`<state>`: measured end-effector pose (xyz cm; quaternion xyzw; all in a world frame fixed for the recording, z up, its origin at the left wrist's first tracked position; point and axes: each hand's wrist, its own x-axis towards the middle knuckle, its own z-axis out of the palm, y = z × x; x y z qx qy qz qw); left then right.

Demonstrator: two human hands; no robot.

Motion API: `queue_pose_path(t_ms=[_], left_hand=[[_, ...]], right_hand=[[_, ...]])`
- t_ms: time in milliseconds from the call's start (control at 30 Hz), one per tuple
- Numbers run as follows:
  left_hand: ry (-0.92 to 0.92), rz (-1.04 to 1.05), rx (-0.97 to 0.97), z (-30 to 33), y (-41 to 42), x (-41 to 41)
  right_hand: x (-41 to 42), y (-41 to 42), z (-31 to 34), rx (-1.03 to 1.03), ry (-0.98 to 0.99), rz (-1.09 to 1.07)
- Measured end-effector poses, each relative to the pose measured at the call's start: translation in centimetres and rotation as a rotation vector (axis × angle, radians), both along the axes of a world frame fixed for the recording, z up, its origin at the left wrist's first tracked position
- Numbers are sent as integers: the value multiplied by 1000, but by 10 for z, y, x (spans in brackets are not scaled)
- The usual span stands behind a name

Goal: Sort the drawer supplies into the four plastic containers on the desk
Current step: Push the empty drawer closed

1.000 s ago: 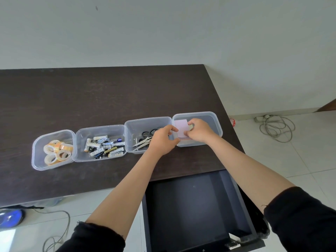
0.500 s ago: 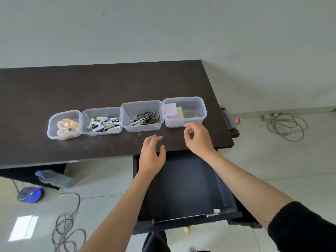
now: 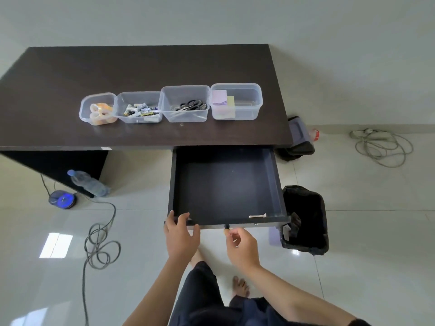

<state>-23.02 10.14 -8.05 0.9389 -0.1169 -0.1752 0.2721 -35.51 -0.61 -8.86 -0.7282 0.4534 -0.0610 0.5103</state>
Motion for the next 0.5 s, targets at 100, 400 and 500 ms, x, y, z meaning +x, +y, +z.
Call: queue_pose_path(t_ms=[100,400,500], left_hand=[[21,46,67,-2,12,-3],[196,75,13,-5,22,31],[216,59,-15,-6,25,39]], right_hand=[[7,4,1,284,125,-211],[47,6,-7,755,37,-518],[58,8,-7,735,52,-554]])
